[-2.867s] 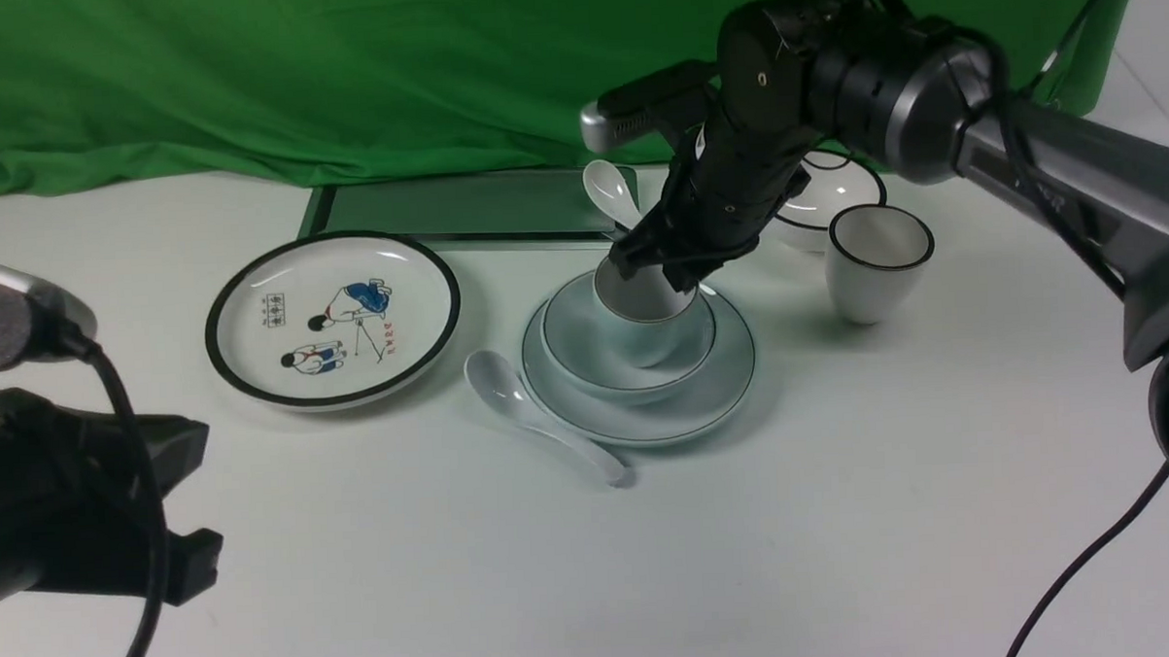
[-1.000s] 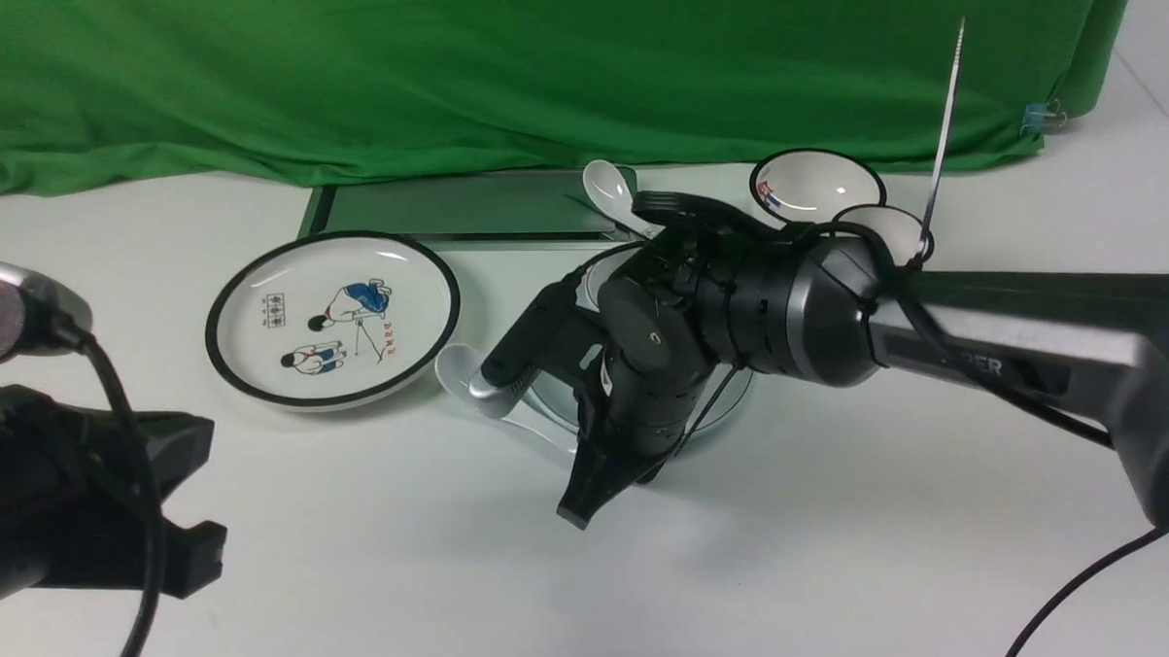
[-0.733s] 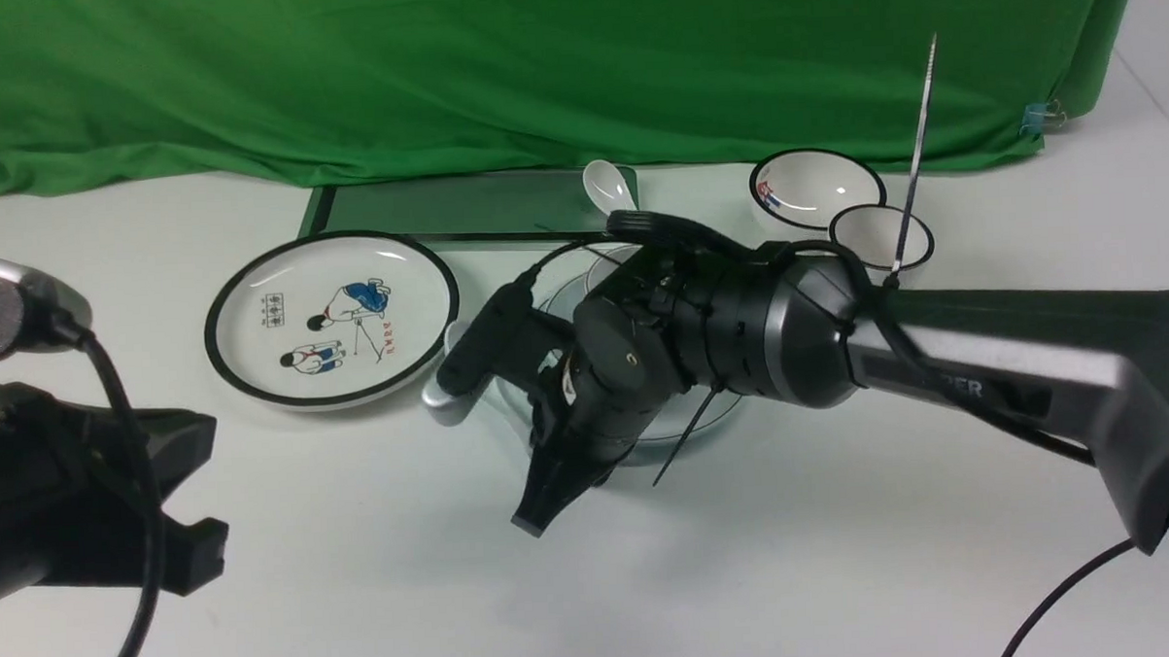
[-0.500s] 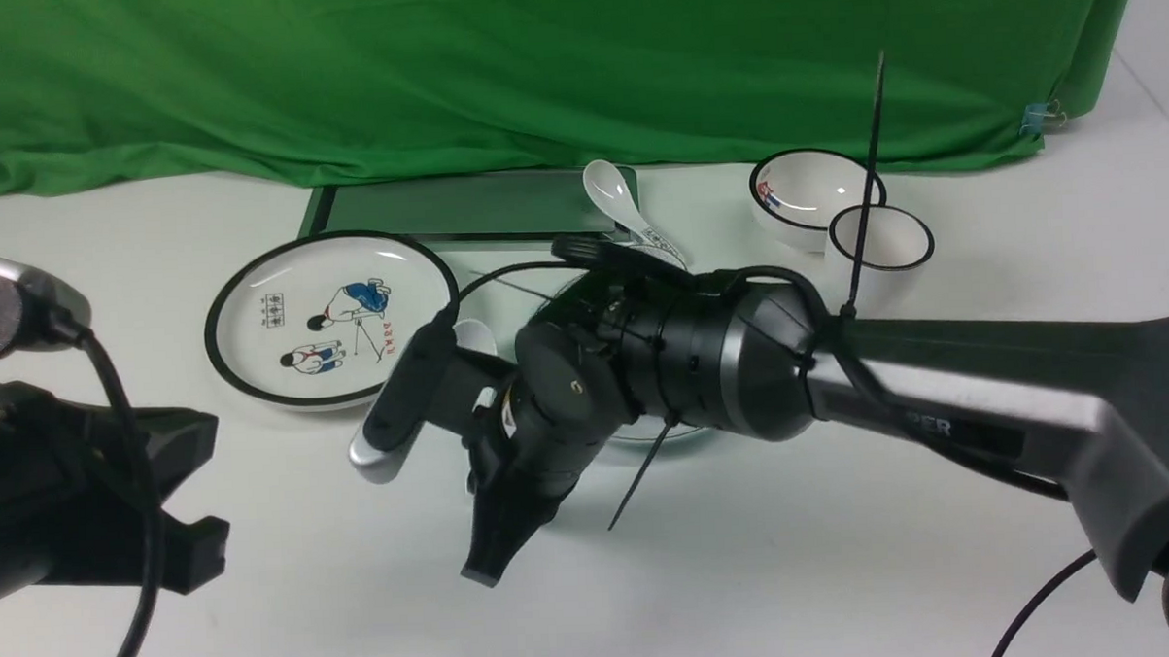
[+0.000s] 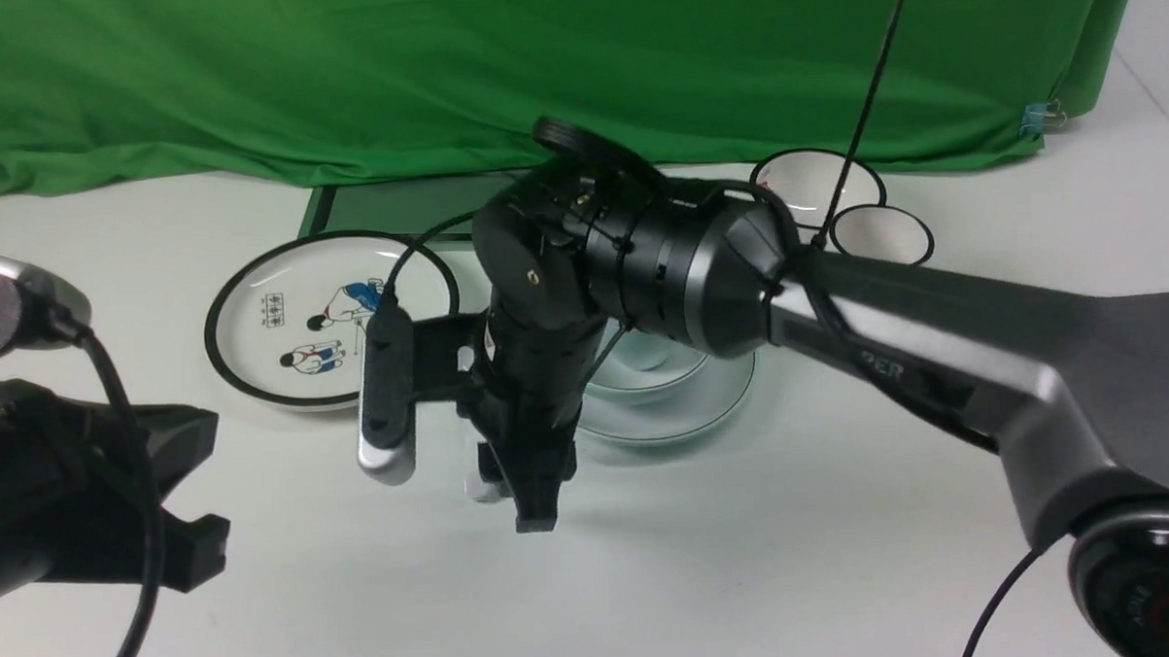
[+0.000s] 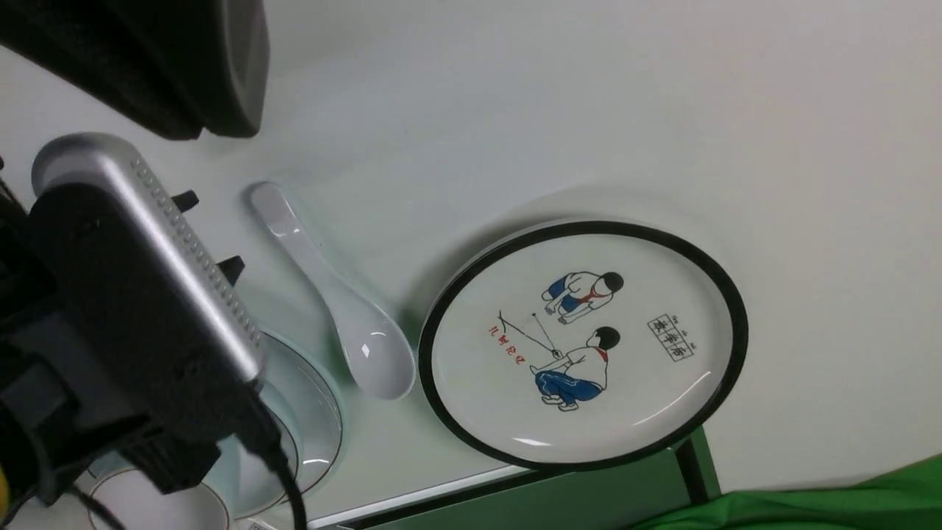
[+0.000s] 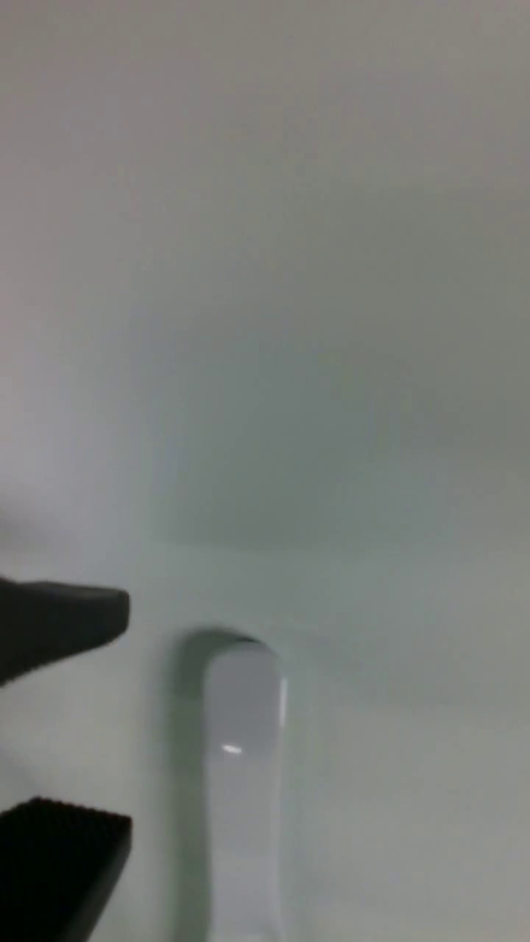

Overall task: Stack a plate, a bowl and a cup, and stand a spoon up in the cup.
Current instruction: Use the right arm to grab a blue soup spoon

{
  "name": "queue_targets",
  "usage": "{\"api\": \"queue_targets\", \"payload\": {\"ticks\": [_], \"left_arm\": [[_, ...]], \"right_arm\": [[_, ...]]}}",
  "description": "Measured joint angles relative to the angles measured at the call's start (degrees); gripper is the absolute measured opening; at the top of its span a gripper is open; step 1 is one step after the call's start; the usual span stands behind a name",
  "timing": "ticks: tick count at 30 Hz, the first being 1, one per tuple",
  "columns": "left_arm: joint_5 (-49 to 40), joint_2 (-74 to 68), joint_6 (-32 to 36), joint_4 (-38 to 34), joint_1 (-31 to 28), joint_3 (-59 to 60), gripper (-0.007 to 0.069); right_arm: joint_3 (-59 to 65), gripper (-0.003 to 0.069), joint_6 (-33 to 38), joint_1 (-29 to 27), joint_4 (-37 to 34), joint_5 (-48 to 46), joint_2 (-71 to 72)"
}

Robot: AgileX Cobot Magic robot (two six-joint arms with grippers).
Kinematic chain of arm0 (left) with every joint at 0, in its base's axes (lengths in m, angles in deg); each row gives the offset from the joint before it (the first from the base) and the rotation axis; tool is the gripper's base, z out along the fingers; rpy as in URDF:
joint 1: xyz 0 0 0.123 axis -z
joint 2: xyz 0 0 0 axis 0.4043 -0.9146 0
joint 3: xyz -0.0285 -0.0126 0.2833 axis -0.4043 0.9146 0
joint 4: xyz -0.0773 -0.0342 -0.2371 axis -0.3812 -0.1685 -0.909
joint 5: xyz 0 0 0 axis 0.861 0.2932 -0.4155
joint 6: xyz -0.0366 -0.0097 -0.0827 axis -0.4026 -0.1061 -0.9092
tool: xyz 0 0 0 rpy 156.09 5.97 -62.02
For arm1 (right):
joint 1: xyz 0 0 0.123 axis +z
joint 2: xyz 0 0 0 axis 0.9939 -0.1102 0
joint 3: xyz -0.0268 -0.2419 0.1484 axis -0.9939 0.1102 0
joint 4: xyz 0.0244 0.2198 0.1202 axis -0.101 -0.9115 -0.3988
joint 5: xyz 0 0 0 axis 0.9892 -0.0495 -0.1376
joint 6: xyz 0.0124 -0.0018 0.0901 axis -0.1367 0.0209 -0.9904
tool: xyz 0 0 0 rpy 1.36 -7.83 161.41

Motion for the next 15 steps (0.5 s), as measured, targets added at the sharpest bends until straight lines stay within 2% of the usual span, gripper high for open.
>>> {"api": "queue_targets", "payload": {"ticks": [2,8,10,15], "left_arm": [[-1.71,0.76,0.00,0.69,0.00,-0.33,-0.0029],[-3.17,5.19,-7.65,8.51,0.00,-1.67,-0.0029],[-3.74,7.20,-12.36,13.45,0.00,-1.72,-0.0029],[-4.99,8.76,-15.12,16.89,0.00,-1.72,-0.0029]], "right_arm": [[0.00,0.0424,3.57,0.00,0.08,2.88,-1.08],[0.00,0.0420,10.22,0.00,0.65,10.63,-1.88],[0.00,0.0419,13.37,0.00,0.65,13.27,-1.88],[0.00,0.0415,16.08,0.00,1.29,13.23,-1.99]]}}
